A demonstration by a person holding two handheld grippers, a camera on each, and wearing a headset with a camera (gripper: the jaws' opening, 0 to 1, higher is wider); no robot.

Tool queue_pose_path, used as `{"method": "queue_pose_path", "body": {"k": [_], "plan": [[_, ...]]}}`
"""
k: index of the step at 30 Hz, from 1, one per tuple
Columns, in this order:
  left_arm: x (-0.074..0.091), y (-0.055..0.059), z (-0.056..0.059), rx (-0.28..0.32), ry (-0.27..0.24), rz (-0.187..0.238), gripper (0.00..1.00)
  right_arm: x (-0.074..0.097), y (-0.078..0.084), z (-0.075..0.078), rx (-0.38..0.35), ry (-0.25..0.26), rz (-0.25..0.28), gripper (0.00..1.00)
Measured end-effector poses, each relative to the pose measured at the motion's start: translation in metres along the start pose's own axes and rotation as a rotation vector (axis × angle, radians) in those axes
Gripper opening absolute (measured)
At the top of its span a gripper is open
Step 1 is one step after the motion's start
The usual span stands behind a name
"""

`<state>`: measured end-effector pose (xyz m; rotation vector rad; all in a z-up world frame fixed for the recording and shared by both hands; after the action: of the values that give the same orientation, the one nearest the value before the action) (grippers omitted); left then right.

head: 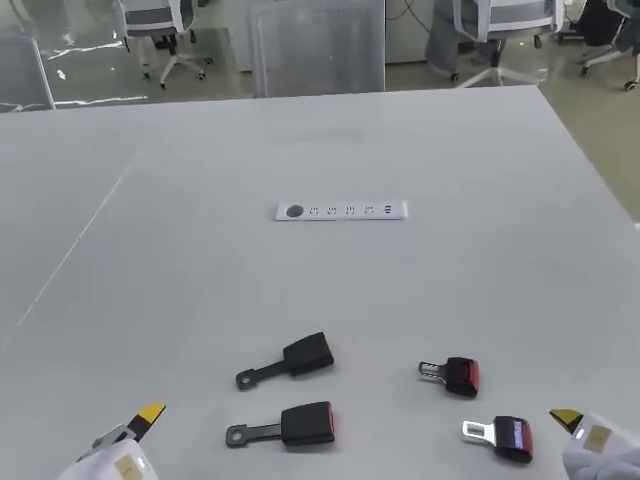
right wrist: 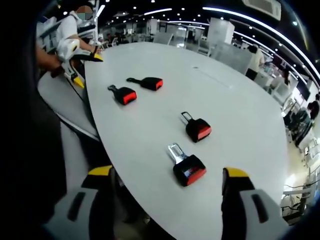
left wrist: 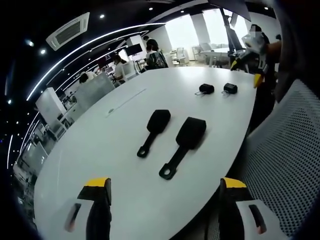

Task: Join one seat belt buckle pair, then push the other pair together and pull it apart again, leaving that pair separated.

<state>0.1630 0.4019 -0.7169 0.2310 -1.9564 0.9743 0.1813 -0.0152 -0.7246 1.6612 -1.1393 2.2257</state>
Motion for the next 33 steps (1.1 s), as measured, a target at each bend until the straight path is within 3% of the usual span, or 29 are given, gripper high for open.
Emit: {"method": "queue_pose_path", "body": {"k": [4,6,10,14,21,24,28,30,33], "plan": [[-0.001,0.004,-0.002,-0.016,-0.003,-0.022,0.89,0.0,0.004,0.004,-0.006,-0.004,-0.009,0.86],[0.0,0.003,-0.004,-0.007,-0.011,-0.012,0.89,-0.001,0.008,0.001,-0.037,-0.04,-0.029,0.82],[0.0,0.003,-0.002,-0.013,-0.008,-0.023,0.88,-0.003,0.007,0.001,-0.005,-0.044,-0.032,0.78],[0.002,0.004,-0.002,0.007,0.001,-0.033,0.86,-0.006,0.008,-0.001,-0.02,-0.099,-0.061,0.65],[-0.005,0.011,0.004,-0.034,0.023,-0.085,0.86,-0.012,0.008,0.005,0.03,-0.092,-0.065,0.63],[-0.009,0.023,0.007,-0.06,0.049,-0.159,0.84,-0.015,0.007,0.01,0.038,-0.095,-0.067,0.61],[-0.009,0.021,0.006,-0.026,0.091,-0.142,0.8,-0.022,0.007,0.014,0.056,-0.106,-0.085,0.58],[-0.009,0.024,0.008,0.019,0.138,-0.175,0.74,-0.024,0.006,0.015,0.062,-0.119,-0.089,0.57],[-0.016,0.015,0.007,0.026,0.163,-0.18,0.68,-0.027,0.004,0.017,0.092,-0.126,-0.095,0.55]]}}
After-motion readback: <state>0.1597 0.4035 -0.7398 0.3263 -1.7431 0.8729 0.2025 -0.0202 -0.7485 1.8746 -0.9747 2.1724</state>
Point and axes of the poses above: the centre of the closed fingertips' face, and the gripper's own axes: x roughly backward along the fingers, z roughly to its right, y roughly out of its underside, the point moved 5 cm from there along x, roughly backward along the fingers, and after that the axes turned 12 degrees about -z, right-handed, at the moved point
